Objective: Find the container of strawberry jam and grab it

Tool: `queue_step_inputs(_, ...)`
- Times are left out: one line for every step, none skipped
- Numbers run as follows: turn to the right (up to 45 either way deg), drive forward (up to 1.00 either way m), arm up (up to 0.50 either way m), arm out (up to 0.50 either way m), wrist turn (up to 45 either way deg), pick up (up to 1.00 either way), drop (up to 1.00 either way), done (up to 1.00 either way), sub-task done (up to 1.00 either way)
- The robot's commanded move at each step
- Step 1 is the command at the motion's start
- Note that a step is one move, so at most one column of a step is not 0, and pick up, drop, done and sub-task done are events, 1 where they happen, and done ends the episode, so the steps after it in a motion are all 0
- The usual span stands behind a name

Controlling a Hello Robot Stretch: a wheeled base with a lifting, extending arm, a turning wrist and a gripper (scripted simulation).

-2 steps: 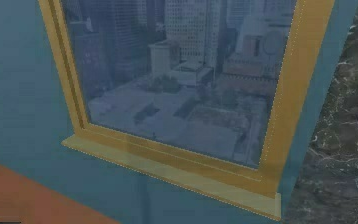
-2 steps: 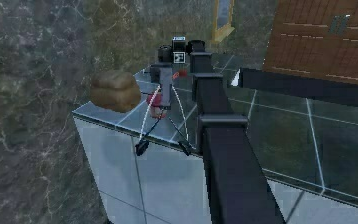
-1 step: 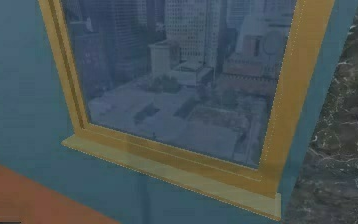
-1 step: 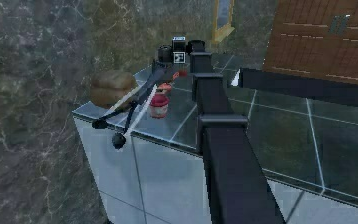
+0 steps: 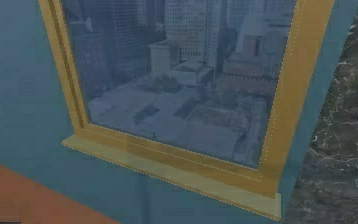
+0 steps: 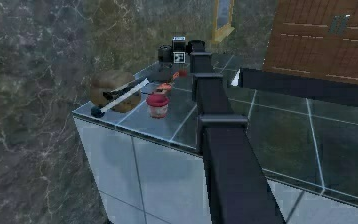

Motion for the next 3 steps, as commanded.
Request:
queue_step_inputs(0.0,0.00,0.00,0.00,45.0,0.00,0.00,0.00,0.00)
queue_step_inputs(0.0,0.00,0.00,0.00,24.0,0.00,0.00,0.00,0.00)
queue_step_inputs(0.0,0.00,-0.08,0.00,0.0,0.00,0.00,0.00,0.00)
